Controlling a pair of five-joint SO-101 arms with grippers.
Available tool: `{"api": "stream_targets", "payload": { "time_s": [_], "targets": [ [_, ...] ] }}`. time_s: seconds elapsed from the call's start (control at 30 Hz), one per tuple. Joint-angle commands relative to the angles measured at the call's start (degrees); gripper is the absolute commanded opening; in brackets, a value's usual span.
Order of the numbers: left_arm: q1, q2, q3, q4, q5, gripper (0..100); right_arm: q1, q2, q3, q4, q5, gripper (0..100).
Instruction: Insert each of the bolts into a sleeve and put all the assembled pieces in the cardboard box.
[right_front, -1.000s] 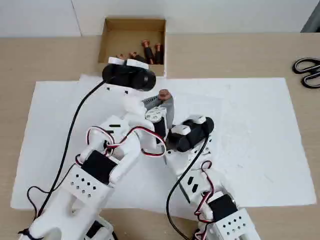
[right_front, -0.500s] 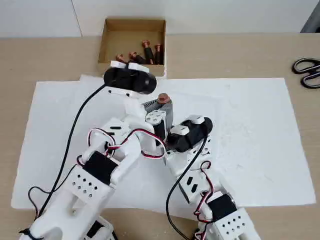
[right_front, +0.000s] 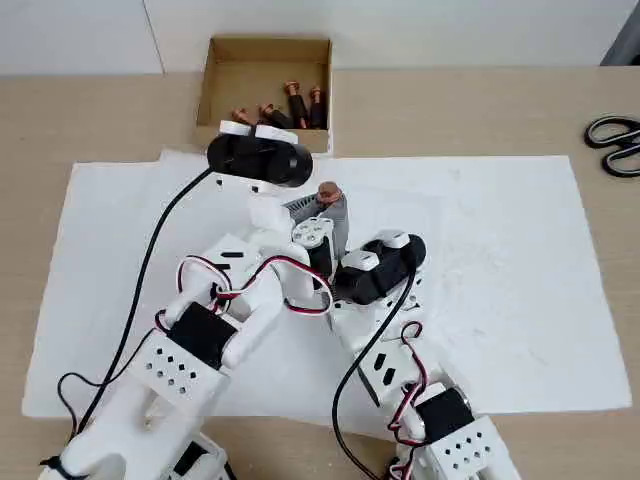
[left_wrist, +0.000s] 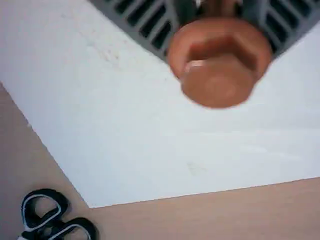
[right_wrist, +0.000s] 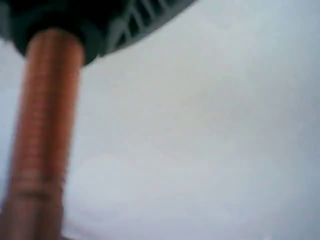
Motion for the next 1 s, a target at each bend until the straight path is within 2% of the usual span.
{"api": "stream_targets", "payload": {
  "time_s": [0.0,0.47,0.6,0.97],
  "targets": [
    [-0.2,-1.8,0.1,-1.8,0.3,1,-0.2,-1.3,-0.5,0.1,-0.3,0.4],
    [-0.3,-1.7,2.6,-1.8,0.1,1,-0.3,-1.3,-0.5,0.1,-0.3,0.4],
    [-0.3,-1.7,5.0,-1.9,-3.3,1,-0.3,-1.3,-0.5,0.1,-0.3,0.4],
    [-0.2,-2.1,5.5,-1.6,-5.1,1,-0.3,-1.3,-0.6,0.1,-0.3,0.4]
  ]
}}
